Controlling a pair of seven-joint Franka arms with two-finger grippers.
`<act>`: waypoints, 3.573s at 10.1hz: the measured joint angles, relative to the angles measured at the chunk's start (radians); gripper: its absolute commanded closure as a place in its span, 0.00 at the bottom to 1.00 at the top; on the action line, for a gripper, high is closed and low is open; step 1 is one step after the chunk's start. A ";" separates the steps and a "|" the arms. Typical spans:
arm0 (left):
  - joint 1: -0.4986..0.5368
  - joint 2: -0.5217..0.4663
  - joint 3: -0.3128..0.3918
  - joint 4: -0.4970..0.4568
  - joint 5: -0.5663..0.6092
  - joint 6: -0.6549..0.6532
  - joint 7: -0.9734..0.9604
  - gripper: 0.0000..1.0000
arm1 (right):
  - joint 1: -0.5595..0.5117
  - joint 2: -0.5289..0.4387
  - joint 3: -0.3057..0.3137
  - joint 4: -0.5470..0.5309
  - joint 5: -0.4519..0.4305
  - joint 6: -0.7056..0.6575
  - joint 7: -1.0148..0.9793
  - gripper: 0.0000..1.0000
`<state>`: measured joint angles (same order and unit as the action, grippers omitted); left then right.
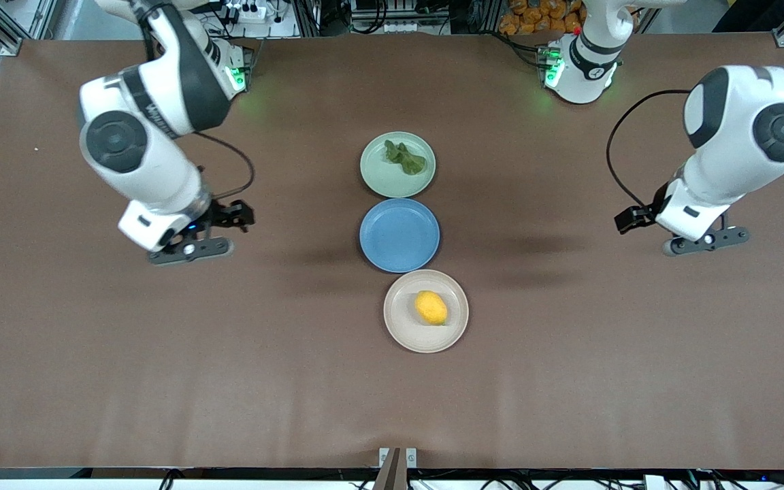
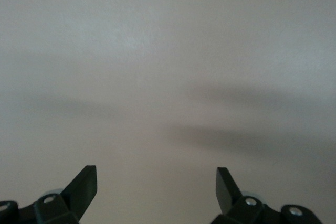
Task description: Place lemon and lettuce in plates
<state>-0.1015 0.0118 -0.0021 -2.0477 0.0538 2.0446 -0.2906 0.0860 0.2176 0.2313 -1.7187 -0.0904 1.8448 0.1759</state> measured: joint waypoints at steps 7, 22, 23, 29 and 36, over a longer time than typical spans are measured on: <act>0.066 -0.012 -0.082 0.251 0.000 -0.177 0.026 0.00 | -0.128 -0.010 -0.076 0.081 -0.001 0.004 -0.043 0.00; 0.067 0.000 -0.089 0.535 -0.045 -0.416 0.231 0.00 | -0.147 -0.163 -0.106 0.181 0.003 -0.149 -0.044 0.00; 0.066 -0.004 -0.089 0.538 -0.045 -0.419 0.231 0.00 | -0.147 -0.164 -0.106 0.183 0.004 -0.155 -0.044 0.00; 0.067 -0.007 -0.087 0.541 -0.045 -0.419 0.231 0.00 | -0.147 -0.164 -0.109 0.192 0.005 -0.185 -0.075 0.00; 0.068 -0.007 -0.086 0.541 -0.045 -0.441 0.231 0.00 | -0.147 -0.164 -0.112 0.192 0.006 -0.187 -0.091 0.00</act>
